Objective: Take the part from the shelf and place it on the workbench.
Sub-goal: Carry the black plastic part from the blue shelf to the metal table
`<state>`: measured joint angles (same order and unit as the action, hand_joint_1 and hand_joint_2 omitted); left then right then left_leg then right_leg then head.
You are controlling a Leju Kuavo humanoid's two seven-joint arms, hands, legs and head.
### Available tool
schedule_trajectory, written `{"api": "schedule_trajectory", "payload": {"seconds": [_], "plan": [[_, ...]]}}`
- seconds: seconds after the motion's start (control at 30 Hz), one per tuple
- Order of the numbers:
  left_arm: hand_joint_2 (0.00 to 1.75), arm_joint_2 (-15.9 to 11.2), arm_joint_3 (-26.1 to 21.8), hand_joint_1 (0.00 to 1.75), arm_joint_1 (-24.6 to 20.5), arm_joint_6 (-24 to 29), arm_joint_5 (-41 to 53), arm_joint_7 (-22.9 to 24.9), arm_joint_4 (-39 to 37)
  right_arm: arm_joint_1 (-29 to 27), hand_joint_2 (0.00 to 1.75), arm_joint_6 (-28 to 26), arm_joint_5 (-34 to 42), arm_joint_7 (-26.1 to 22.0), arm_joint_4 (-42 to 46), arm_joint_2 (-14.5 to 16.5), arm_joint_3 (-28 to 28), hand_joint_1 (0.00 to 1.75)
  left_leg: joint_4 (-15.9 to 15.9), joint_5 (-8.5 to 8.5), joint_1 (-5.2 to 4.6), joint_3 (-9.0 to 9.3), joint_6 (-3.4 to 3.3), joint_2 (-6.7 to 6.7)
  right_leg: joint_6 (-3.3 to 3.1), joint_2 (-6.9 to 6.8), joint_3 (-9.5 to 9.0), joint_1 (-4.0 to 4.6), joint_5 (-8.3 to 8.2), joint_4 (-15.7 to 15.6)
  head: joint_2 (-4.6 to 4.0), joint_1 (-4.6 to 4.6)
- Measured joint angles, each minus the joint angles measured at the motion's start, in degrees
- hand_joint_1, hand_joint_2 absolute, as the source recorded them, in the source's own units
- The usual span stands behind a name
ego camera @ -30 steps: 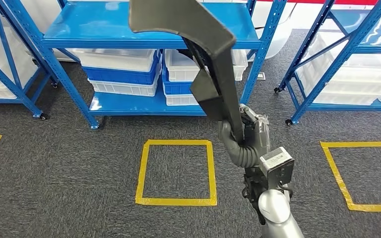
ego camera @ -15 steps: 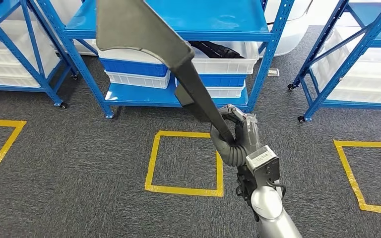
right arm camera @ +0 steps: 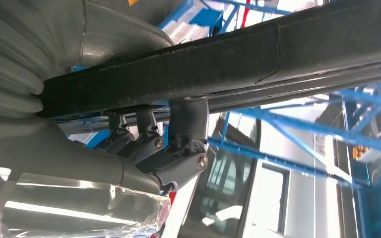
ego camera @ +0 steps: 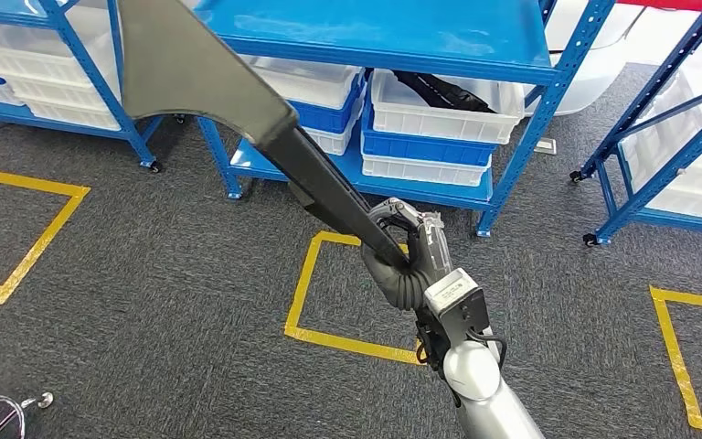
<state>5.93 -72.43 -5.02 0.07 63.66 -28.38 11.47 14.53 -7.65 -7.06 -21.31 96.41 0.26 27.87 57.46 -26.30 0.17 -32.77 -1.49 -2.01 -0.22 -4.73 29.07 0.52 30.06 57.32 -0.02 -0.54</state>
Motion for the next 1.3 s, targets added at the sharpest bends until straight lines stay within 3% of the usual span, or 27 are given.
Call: {"api": "schedule_trajectory", "payload": {"seconds": [0.07,0.1,0.17,0.2,0.23,0.3,0.37,0.4,0.47,0.53,0.57,0.63,0.7,0.73,0.77,0.83,0.9,0.93,1.0,1.07,1.13,1.2,1.23,1.3], "plan": [[1.75,0.0,-0.2,0.0,-0.1,0.0,0.0,0.0,0.0,0.1,1.75,0.1,0.0,-0.1,-0.1,0.1,0.2,1.75,-1.0,0.66,0.39,0.18,-0.89,0.79,0.03,1.98,1.71,-0.09,1.99,3.5,0.0,0.13],[1.75,0.0,-0.3,0.0,-0.1,0.0,0.0,-0.1,0.0,0.1,1.75,0.1,0.0,-0.1,-0.2,0.1,0.3,1.75,-1.1,0.83,0.44,0.12,-1.1,1.23,-0.09,3.23,3.42,-0.39,3.52,7.1,0.0,0.2],[1.75,0.0,-0.4,0.0,-0.1,0.0,-0.1,-0.1,0.0,0.0,1.75,0.1,0.0,-0.2,-0.6,0.0,0.3,1.75,-1.1,0.97,0.47,-0.06,-1.2,2.32,0.01,4.31,7.08,-0.81,5.99,14.7,0.0,0.32],[1.75,0.0,-0.5,0.0,-0.1,0.0,-0.1,-0.1,0.0,-0.1,1.75,0.1,0.0,-0.2,-0.7,-0.1,0.4,1.75,-1.1,1.01,0.51,-0.08,-1.16,2.92,0.44,4.42,8.02,-1.06,6.13,16.5,0.0,0.31],[1.75,0.1,-0.5,0.0,-0.1,0.0,-0.1,-0.1,0.0,-0.2,1.75,0.1,0.0,-0.2,-0.9,-0.1,0.4,1.75,-1.0,1.03,0.58,-0.08,-1.07,3.55,1.09,4.48,7.85,-1.34,5.23,15.8,0.0,0.32],[1.75,0.1,-0.6,0.0,-0.1,0.0,-0.1,-0.1,0.0,-0.1,1.75,0.1,0.0,-0.2,-1.0,-0.1,0.5,1.75,-0.5,0.89,0.82,-0.19,-0.67,4.8,2.63,5.23,4.98,-2.16,1.61,8.8,0.0,0.33],[1.75,0.1,-0.7,0.0,-0.1,0.0,-0.1,-0.1,0.0,-0.1,1.75,0.1,0.0,-0.2,-1.1,-0.1,0.7,1.75,0.5,0.66,0.88,-0.88,0.13,5.94,3.26,6.83,2.49,-2.63,-0.64,2.6,0.0,0.39],[1.75,0.0,-0.7,0.0,-0.1,0.0,-0.1,-0.1,0.0,-0.1,1.75,0.1,0.0,-0.1,-1.1,-0.1,0.7,1.75,0.8,0.7,0.9,-1.35,0.58,6.43,3.18,7.37,2.12,-2.59,-0.89,1.6,0.0,0.36],[1.75,0.0,-0.8,0.0,0.1,0.0,-0.1,-0.1,0.0,-0.1,1.75,0.2,0.0,-0.1,-1.2,0.0,0.8,1.75,0.9,1.04,1.07,-2.0,1.27,7.2,2.69,6.99,2.25,-2.37,-0.97,1.8,0.0,0.28],[1.75,0.1,-0.9,0.0,0.3,0.0,-0.1,-0.1,0.0,0.0,1.75,0.3,0.0,-0.1,-1.2,0.1,0.8,1.75,2.1,0.21,1.25,-2.71,1.71,6.29,2.13,6.13,2.3,-2.44,-1.22,1.7,0.0,0.15],[1.75,0.1,-0.9,0.0,0.3,0.0,-0.2,0.0,0.0,0.0,1.75,0.4,0.1,-0.2,-1.2,0.2,0.8,1.75,4.2,-1.08,1.27,-3.62,1.86,5.21,1.75,5.63,2.28,-2.44,-1.3,1.7,0.0,0.04],[1.75,0.1,-0.9,0.0,0.2,0.0,-0.4,0.1,0.0,0.0,1.75,0.6,0.2,-0.2,-1.2,0.4,1.0,1.75,11.3,-4.76,1.26,-6.83,2.12,3.0,1.22,4.53,2.32,-2.03,-1.28,1.7,0.0,-0.13],[1.75,0.2,-0.9,0.0,0.2,0.0,-0.5,0.5,0.0,-0.2,1.75,0.7,0.2,-0.2,-1.2,0.5,1.1,1.75,17.2,-6.76,1.27,-9.46,2.11,2.33,0.91,3.41,2.38,-1.49,-1.24,1.7,0.0,-0.12],[1.75,0.2,-0.9,0.0,0.2,0.0,-0.5,0.8,0.0,-0.3,1.75,0.7,0.1,-0.3,-1.2,0.6,1.3,1.75,16.9,-6.09,1.21,-9.19,1.86,2.18,0.8,2.86,2.38,-1.23,-1.22,1.7,0.0,-0.12],[1.75,0.3,-0.9,0.0,0.2,0.0,-0.4,1.1,0.0,-0.4,1.75,0.9,0.1,-0.3,-1.1,0.7,1.5,1.75,14.6,-4.67,1.1,-7.9,1.51,2.0,0.72,2.41,2.36,-1.03,-1.2,1.7,0.0,-0.11],[1.75,0.3,-0.9,0.0,0.2,0.0,-0.1,1.9,0.0,-0.5,1.75,1.2,-0.2,-0.3,-0.9,1.0,1.8,1.75,6.9,-1.5,0.47,-3.61,0.47,0.57,0.67,1.63,2.31,-0.65,-1.15,1.6,0.01,-0.09],[1.75,0.5,-0.9,0.0,0.1,0.0,0.7,2.6,0.0,-0.9,1.75,1.4,-0.6,-0.4,-0.4,1.1,2.1,1.75,2.5,-0.54,-0.32,-1.4,-0.27,-0.67,0.67,0.89,2.41,-0.39,-1.12,1.6,0.01,-0.08],[1.75,0.6,-0.8,0.0,0.2,-0.1,1.3,3.1,0.0,-1.3,1.75,1.5,-0.9,-0.3,-0.1,1.1,2.3,1.75,2.0,-0.67,-0.63,-1.29,-0.44,-0.72,0.69,0.43,2.44,-0.32,-1.12,1.6,0.0,-0.07],[1.75,1.0,-0.5,0.0,0.4,-0.4,3.1,4.0,0.0,-2.8,1.75,1.5,-1.5,0.1,0.8,1.0,2.5,1.75,1.3,-0.16,-0.64,-1.22,-0.83,0.26,0.79,-0.12,2.41,-0.31,-0.93,1.6,0.0,-0.09],[1.75,1.4,0.3,0.0,0.5,-0.4,4.6,3.7,0.0,-4.7,1.75,1.6,-2.4,0.2,1.9,0.7,2.6,1.75,0.2,0.54,-0.31,-0.87,-1.34,1.19,0.75,1.38,3.29,-0.31,0.59,3.7,0.0,-0.04],[1.75,1.7,1.0,0.0,0.5,-0.1,5.0,1.7,0.0,-6.6,1.75,1.6,-3.0,-0.8,3.0,0.0,2.7,1.75,-0.2,0.9,-0.14,-0.79,-1.63,2.24,0.5,3.54,6.08,-0.52,3.61,10.0,0.0,0.08],[1.75,1.7,1.3,0.0,0.5,0.1,4.8,-0.3,0.0,-8.8,1.75,1.7,-3.2,-2.5,3.9,-1.0,2.7,1.75,-0.1,0.96,-0.1,-0.86,-1.66,3.51,0.69,4.22,8.87,-0.76,5.64,16.2,0.0,0.19],[1.75,1.7,1.4,0.0,0.5,0.2,4.7,-1.0,0.0,-9.8,1.75,1.8,-3.2,-3.3,4.2,-1.3,2.7,1.75,-0.1,0.97,-0.06,-0.85,-1.63,4.16,1.12,4.32,9.14,-0.91,5.45,16.7,0.0,0.19],[1.75,1.7,1.5,0.0,0.5,0.5,4.5,-1.3,0.0,-11.4,1.75,2.0,-3.2,-4.7,4.9,-1.8,2.8,1.75,0.2,0.9,0.09,-0.82,-1.41,5.44,2.45,4.82,6.77,-1.41,2.69,11.5,0.0,0.18]]}}
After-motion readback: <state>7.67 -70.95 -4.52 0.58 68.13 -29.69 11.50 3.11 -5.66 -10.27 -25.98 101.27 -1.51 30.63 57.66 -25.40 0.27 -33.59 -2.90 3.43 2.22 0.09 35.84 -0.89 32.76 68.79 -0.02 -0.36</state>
